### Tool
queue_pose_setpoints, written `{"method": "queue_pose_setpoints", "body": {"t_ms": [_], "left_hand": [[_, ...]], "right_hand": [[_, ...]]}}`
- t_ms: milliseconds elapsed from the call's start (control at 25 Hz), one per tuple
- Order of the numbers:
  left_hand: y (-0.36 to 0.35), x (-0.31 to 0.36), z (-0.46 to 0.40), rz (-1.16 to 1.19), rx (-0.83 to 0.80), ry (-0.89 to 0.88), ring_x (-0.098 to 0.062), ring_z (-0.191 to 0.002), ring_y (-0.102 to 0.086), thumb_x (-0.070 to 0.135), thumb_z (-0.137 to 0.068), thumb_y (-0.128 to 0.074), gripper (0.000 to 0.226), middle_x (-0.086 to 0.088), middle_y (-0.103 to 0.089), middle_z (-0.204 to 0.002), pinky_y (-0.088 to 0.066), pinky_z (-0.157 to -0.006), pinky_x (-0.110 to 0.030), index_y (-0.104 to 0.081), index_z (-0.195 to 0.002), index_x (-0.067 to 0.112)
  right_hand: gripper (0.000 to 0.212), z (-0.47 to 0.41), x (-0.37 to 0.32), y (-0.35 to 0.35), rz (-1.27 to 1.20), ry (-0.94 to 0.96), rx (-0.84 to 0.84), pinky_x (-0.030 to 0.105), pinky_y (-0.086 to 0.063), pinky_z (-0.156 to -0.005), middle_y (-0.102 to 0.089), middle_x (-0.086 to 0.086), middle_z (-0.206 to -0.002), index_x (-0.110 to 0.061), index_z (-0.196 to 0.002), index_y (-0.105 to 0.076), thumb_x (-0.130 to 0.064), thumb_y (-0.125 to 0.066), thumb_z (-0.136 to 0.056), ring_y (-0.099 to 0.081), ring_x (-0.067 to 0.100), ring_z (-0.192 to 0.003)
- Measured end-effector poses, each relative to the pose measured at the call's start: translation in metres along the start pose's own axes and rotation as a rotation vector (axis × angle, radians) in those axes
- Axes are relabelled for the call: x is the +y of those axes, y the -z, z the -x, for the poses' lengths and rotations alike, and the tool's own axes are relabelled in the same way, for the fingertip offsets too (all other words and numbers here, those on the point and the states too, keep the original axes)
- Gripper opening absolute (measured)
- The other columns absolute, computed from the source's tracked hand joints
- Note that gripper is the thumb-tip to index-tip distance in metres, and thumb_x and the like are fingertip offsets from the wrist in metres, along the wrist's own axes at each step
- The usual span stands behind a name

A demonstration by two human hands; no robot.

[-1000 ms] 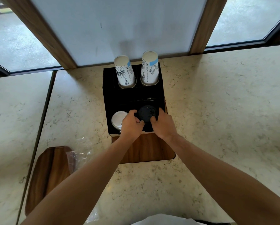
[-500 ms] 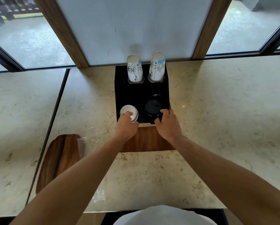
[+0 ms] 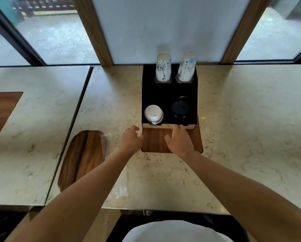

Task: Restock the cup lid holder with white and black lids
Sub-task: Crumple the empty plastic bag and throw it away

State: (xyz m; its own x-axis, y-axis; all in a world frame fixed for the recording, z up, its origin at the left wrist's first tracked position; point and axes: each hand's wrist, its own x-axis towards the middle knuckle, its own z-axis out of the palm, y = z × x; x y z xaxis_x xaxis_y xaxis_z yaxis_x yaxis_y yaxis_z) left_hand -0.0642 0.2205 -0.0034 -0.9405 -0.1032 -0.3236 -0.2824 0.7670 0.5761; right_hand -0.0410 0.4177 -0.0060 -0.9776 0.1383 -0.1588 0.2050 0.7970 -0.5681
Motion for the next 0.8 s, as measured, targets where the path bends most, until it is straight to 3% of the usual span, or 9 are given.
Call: {"method": "queue_pose_setpoints", "body": {"t_ms": [240, 400, 560, 680, 800], "left_hand": [[0.032, -0.065, 0.024, 0.007, 0.075, 0.102, -0.021, -0.101, -0.060, 0.024, -0.090, -0.065, 0.045, -0.012, -0.063, -0.123, -0.048, -0.090, -0.032, -0.057, -0.131, 0.010], [0.050, -0.106, 0.045, 0.006, 0.130, 0.195, -0.025, -0.105, -0.060, 0.022, -0.089, -0.066, 0.039, -0.009, -0.061, -0.119, -0.053, -0.094, -0.041, -0.060, -0.125, 0.010], [0.059, -0.134, 0.054, 0.006, 0.130, 0.235, -0.025, -0.105, -0.060, 0.019, -0.088, -0.067, 0.035, -0.009, -0.060, -0.119, -0.052, -0.094, -0.040, -0.063, -0.121, 0.009], [0.058, -0.145, 0.057, -0.014, 0.084, 0.239, -0.020, -0.084, -0.061, 0.013, -0.087, -0.066, 0.007, -0.008, -0.064, -0.099, -0.052, -0.075, -0.035, -0.066, -0.094, 0.012], [0.053, -0.148, 0.056, -0.011, 0.054, 0.252, -0.029, -0.078, -0.063, 0.008, -0.084, -0.065, 0.010, -0.019, -0.065, -0.086, -0.052, -0.070, -0.043, -0.062, -0.078, 0.000]], "right_hand": [[0.042, 0.019, -0.039, -0.061, 0.003, 0.023, -0.205, 0.032, -0.046, -0.088, -0.048, 0.006, -0.131, -0.014, -0.129, -0.052, -0.032, -0.053, -0.090, -0.057, 0.024, -0.112], [0.040, 0.031, -0.063, -0.098, 0.031, 0.034, -0.313, 0.034, -0.047, -0.087, -0.051, 0.008, -0.124, -0.010, -0.122, -0.054, -0.033, -0.052, -0.089, -0.057, 0.027, -0.107], [0.041, 0.038, -0.082, -0.122, 0.009, 0.032, -0.376, 0.031, -0.046, -0.086, -0.057, 0.008, -0.119, -0.007, -0.120, -0.056, -0.033, -0.052, -0.089, -0.058, 0.027, -0.107], [0.030, 0.042, -0.091, -0.134, 0.012, 0.012, -0.410, 0.034, -0.052, -0.074, -0.063, 0.007, -0.100, -0.008, -0.104, -0.061, -0.030, -0.049, -0.087, -0.062, 0.025, -0.090], [0.021, 0.045, -0.096, -0.137, -0.026, -0.048, -0.385, 0.027, -0.040, -0.051, -0.064, 0.003, -0.087, -0.014, -0.093, -0.060, -0.028, -0.049, -0.083, -0.057, 0.015, -0.070]]}}
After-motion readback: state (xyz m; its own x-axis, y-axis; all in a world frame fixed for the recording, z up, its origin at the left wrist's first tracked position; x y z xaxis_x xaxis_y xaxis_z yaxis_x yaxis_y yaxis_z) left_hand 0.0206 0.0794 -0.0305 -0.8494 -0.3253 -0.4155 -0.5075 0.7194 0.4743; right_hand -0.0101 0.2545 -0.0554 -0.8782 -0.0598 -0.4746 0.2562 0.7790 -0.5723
